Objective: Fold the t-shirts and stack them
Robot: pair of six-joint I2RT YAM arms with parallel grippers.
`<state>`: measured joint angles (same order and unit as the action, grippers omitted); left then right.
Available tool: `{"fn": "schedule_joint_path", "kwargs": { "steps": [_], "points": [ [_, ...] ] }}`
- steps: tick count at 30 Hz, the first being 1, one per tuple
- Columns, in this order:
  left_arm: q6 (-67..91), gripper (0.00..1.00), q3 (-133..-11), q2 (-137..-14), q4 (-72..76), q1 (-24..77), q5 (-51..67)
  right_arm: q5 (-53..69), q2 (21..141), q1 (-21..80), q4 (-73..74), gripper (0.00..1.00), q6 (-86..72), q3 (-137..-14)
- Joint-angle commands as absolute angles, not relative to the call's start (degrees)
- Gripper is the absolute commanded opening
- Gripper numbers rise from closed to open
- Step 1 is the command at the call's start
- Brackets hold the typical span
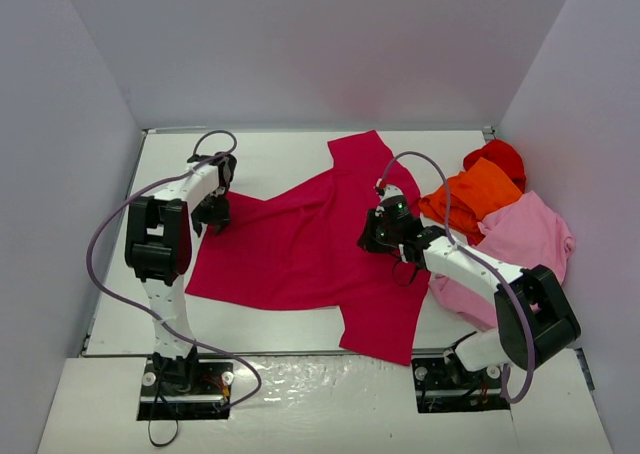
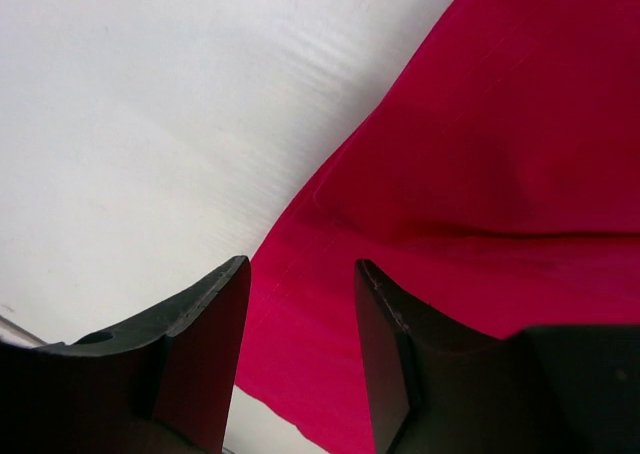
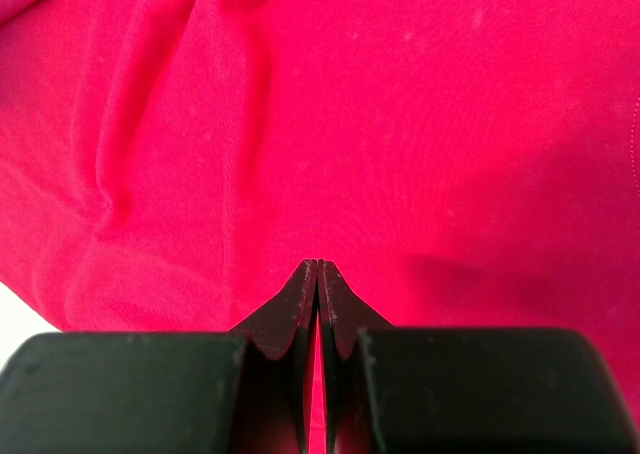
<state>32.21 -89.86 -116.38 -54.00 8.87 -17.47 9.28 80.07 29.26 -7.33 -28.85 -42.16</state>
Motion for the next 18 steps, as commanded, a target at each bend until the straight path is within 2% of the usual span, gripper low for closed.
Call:
{"fn": "schedule_joint_path", "kwargs": {
  "steps": [1, 18],
  "points": [
    [33.0, 0.43, -93.6, -114.1, -53.5, 7.9, -17.9, 8.7, 79.3, 29.3, -9.0, 0.0, -27.9, -42.3],
    [33.2, 0.43, -94.3, -118.4, -50.5, 7.2, -16.2, 8.2, 79.5, 29.3, -8.7, 0.0, -27.1, -42.3]
  ]
}}
